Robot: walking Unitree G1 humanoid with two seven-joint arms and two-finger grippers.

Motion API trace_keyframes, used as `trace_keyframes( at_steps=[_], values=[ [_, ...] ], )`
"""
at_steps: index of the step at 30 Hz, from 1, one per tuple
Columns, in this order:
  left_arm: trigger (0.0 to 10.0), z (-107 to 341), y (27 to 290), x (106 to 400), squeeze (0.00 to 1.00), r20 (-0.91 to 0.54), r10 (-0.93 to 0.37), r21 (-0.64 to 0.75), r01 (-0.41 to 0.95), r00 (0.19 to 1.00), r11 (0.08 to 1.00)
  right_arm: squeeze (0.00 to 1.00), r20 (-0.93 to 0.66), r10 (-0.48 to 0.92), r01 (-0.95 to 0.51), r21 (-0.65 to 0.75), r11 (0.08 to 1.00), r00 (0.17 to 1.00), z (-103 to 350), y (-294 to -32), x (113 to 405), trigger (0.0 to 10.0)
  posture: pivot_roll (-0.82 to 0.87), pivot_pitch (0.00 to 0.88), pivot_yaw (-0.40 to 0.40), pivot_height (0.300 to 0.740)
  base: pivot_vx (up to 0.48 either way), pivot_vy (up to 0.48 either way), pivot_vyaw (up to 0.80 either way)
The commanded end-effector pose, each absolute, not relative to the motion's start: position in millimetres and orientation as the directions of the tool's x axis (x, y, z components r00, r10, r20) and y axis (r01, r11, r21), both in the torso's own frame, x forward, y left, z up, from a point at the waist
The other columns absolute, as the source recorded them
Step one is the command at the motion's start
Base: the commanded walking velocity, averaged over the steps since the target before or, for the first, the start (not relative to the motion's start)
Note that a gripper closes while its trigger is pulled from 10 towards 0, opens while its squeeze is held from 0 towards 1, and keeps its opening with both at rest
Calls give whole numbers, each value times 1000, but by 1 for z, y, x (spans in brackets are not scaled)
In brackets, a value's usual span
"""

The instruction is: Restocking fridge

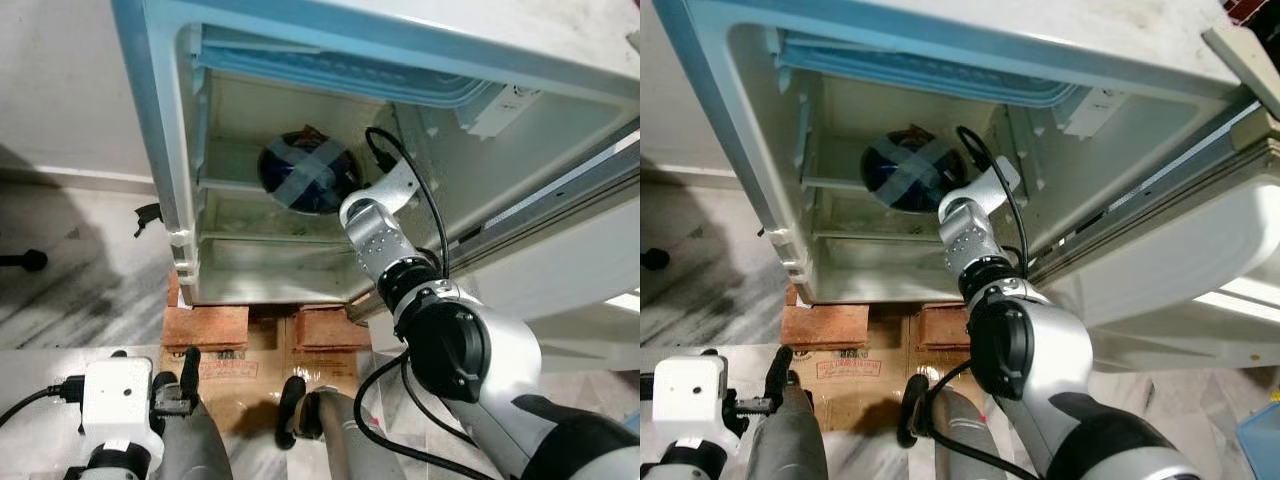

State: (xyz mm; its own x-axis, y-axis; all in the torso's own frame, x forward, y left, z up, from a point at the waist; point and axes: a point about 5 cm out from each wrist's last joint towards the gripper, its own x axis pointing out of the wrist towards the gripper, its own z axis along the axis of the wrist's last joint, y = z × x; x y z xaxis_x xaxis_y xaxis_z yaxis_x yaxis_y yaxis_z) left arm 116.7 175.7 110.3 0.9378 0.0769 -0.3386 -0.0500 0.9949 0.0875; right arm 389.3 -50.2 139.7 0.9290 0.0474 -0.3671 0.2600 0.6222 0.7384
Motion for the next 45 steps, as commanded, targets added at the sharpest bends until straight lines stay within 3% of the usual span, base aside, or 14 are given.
trace_keyframes(
  at_steps=[1,14,15,16,18,26,36,45],
  values=[
    [10000,110,171,111,0,-362,63,67,-42,930,997,0,-379,85,264,772,578,921,142,-25,383,10000,422,377,-282,740,0,0,0],
    [10000,113,164,95,0,-402,62,36,-52,913,998,0,-350,84,247,792,558,933,159,-22,389,10000,418,420,-296,740,0,0,0],
    [10000,113,163,94,0,-408,61,33,-52,911,998,145,-349,89,244,795,555,933,160,-21,389,10000,419,426,-297,740,0,0,0],
    [10000,113,162,91,0,-414,59,29,-52,908,998,945,-349,94,242,797,554,932,161,-19,389,10000,422,430,-299,740,0,0,0],
    [10000,114,162,90,0,-418,59,27,-53,906,998,1000,-343,100,238,805,544,934,163,-18,389,10000,424,433,-300,740,0,0,0],
    [10000,114,161,87,0,-428,59,21,-55,902,998,1000,-323,117,219,825,521,939,172,-14,391,10000,422,434,-302,740,0,0,0],
    [10000,110,163,96,0,-418,55,20,-52,907,998,1000,-252,106,168,849,500,962,184,-27,399,10000,404,402,-301,740,0,0,0],
    [10000,103,168,116,0,-389,49,29,-41,920,999,1000,-194,73,118,810,575,978,190,-52,407,10000,384,349,-293,740,0,0,0]
  ],
)
